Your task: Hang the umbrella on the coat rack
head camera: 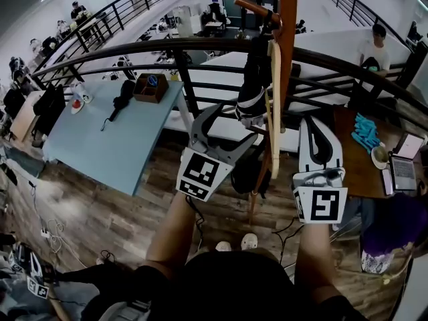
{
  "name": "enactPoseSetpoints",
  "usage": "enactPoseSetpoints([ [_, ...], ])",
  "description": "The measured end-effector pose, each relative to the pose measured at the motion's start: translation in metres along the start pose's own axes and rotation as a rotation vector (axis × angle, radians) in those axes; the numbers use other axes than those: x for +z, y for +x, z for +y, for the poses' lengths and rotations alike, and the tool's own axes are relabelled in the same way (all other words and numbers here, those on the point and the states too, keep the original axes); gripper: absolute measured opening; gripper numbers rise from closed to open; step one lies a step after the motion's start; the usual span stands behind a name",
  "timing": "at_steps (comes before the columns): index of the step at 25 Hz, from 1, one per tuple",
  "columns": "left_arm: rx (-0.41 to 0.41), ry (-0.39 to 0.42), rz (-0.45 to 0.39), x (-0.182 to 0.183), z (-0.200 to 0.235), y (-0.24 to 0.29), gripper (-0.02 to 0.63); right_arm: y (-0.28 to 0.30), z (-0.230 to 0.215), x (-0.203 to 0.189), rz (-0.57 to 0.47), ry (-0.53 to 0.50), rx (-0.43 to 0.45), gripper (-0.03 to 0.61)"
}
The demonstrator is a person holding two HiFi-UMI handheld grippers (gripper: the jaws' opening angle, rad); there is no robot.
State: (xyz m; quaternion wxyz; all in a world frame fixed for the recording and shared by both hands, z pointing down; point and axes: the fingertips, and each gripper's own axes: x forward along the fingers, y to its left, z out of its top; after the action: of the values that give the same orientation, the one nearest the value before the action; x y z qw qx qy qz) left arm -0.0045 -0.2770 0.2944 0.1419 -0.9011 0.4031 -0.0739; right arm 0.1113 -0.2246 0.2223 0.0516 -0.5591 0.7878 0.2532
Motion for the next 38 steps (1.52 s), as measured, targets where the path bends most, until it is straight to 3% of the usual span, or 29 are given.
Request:
enactPoseSetpoints([
  [9,-0.026,0.019,-0.011,0.006,-0.009,-0.006,0.395,-0.008,0.003,0.000,0.009,-0.005,-0.011,0.028],
  [12,-0.021,0.026,-0.021,0.011,-0.010,-0.011,0.323,-0.010,0.005,0.002,0.012,-0.007,-0.013,0.028],
  [18,-0.027,0.019,-0.036,0.019,-0.010,-0.018,0.242,-0.009,0.008,0.001,0.019,-0.005,-0.014,0.028],
  [38,-0.006,0.045,-0.089,0.040,-0.016,-0.037,0.044,-0.012,0.022,-0.003,0.033,0.001,0.011,0.028],
])
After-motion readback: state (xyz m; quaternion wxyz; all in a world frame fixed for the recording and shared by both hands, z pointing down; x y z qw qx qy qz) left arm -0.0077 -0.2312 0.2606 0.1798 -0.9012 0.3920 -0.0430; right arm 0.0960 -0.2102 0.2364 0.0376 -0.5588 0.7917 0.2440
